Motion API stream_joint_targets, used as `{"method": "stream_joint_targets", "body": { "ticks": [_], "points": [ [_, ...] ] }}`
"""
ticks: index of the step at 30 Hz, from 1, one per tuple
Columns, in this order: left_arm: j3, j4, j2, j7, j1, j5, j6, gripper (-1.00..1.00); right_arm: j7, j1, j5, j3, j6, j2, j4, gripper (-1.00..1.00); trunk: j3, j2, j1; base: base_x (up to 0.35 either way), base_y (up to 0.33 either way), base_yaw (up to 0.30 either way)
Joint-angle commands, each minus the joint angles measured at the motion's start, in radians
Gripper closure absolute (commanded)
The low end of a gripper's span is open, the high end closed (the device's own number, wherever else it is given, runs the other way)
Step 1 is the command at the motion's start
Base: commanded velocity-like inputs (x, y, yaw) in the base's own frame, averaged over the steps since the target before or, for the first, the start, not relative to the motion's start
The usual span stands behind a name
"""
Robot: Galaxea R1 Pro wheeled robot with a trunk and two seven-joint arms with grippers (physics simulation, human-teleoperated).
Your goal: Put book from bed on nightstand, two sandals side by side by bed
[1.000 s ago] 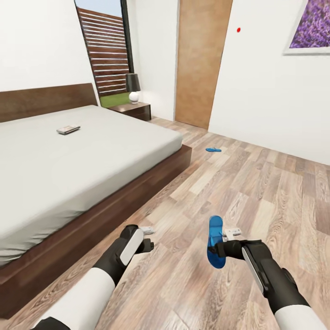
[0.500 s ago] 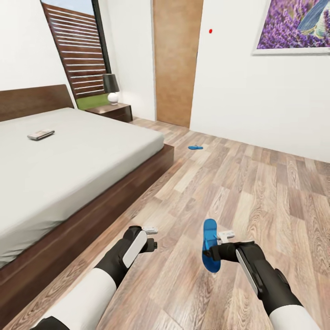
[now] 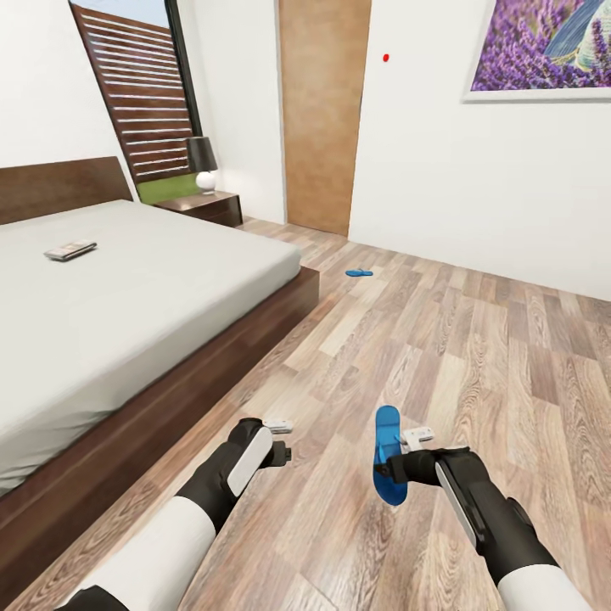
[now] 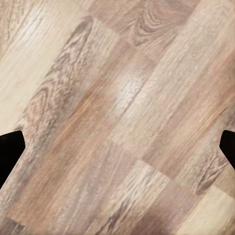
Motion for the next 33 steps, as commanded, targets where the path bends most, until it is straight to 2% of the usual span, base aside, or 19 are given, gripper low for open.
{"method": "stream_joint_targets", "body": {
  "ticks": [1,33],
  "points": [
    [-0.001,-0.001,0.0,0.01,-0.001,0.01,0.001,-1.0,0.006,-0.001,0.008,0.002,0.003,-0.001,-0.001,1.0,-0.001,0.0,0.0,0.0,0.0,-0.081],
    [-0.002,-0.001,0.0,0.009,-0.001,0.01,0.001,-1.0,0.007,-0.001,0.007,0.002,0.004,-0.001,-0.002,1.0,-0.001,0.0,0.0,0.0,0.0,-0.185]
  ]
}}
